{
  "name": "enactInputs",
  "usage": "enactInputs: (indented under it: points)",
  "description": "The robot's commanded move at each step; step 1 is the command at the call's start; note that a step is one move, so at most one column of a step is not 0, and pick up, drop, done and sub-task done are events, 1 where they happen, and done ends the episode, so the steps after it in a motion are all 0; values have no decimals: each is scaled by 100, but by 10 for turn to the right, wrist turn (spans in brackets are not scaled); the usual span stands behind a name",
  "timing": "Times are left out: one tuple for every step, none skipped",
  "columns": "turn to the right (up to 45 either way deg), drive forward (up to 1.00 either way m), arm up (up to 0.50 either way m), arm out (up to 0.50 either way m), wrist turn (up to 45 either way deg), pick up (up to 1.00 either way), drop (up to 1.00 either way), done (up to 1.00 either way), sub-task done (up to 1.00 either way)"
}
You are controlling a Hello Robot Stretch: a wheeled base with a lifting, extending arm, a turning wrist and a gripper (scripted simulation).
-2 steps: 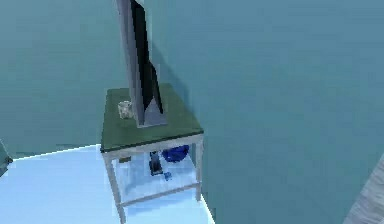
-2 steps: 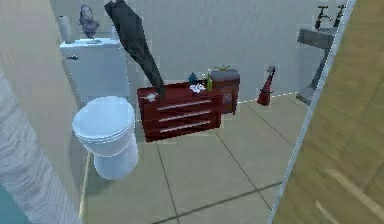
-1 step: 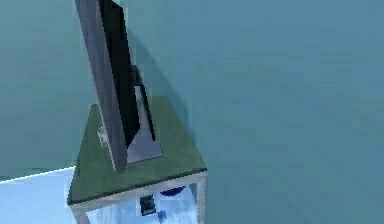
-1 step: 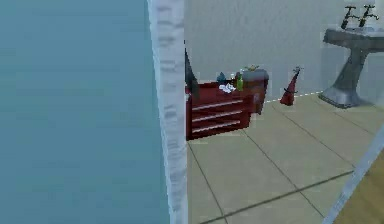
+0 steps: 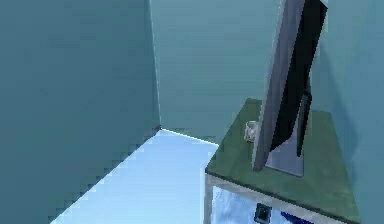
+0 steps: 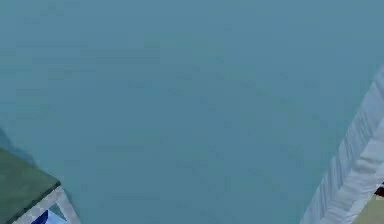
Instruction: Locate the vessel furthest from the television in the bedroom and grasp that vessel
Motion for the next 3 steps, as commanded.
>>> enactInputs:
  points:
    - [0,30,0,0,0,0,0,0,0]
    - [-450,0,0,0,0,0,0,0,0]
    - [-390,0,0,0,0,0,0,0,0]
